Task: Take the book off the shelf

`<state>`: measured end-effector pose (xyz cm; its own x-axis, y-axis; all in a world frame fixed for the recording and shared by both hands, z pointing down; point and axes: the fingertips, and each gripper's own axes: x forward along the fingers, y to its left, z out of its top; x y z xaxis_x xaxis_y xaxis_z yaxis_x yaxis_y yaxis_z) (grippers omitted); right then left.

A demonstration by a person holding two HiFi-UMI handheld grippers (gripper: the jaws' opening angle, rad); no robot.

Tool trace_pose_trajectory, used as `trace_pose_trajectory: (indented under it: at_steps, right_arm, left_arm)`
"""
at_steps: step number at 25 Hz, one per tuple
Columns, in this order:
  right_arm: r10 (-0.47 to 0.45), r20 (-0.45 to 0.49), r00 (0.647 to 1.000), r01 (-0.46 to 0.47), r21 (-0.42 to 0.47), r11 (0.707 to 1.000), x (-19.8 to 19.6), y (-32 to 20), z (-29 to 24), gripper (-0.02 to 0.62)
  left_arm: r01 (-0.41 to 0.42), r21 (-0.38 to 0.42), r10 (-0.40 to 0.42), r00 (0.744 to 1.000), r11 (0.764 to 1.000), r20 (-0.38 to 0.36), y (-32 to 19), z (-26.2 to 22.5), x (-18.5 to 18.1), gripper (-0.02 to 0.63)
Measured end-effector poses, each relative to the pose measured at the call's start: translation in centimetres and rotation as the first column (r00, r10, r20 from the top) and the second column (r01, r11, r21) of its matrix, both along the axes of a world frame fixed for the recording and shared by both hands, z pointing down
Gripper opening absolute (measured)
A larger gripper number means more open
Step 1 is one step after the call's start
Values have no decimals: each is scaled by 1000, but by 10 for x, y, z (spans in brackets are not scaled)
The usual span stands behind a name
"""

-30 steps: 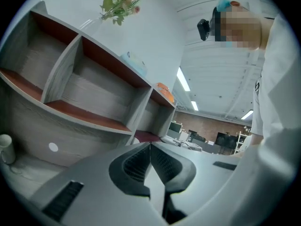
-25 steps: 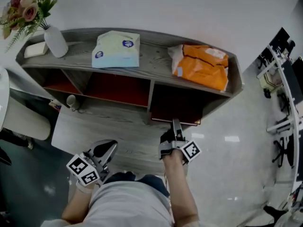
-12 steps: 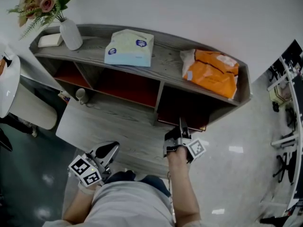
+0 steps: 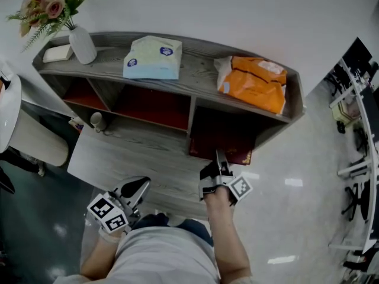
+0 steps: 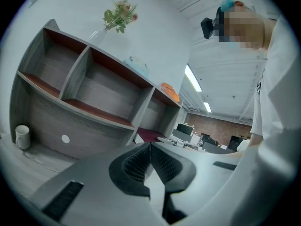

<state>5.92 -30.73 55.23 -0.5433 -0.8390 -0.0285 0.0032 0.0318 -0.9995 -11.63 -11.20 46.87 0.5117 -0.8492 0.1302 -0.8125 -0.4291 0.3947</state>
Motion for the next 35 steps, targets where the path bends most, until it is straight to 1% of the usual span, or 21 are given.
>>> trace_pose_trajectory:
  at_steps: [6,11,16,22,24,30,33,35]
  right_arm:
    - [-62,-5,998,62,9,998,1,24,2,229]
    - [-90,-2,996,90,17,996,5,51,5,227]
    - [-111,-23,994,112,30,993,12,80,11,225]
    - [-125,-62,990,128,42,991,24,110,12,225]
    - [-110,-84,990,114,47,992,32,116,11,225]
    - [-18,-165,986,32,77,997,65,125,1,225]
    - [28,-229,973,-7,92,996,81,130,-5,225]
    - [66,-302,951,-38,98,994,96,135,-6,225]
  left_arm:
    - [-56,2,56,998,998,-10,-3,0,15,15]
    - [-127,5,127,992,992,-19,-9,0,35,15]
    - [-209,7,209,978,978,-26,-14,0,58,16]
    - [-306,3,306,951,952,-39,-20,4,88,15]
    - [-339,3,339,940,941,-47,-23,5,98,15]
    - [-435,16,435,899,900,-57,-34,3,125,15]
    - [-479,21,480,876,877,-56,-39,2,137,15]
    - [-512,23,513,857,858,-54,-41,2,146,15]
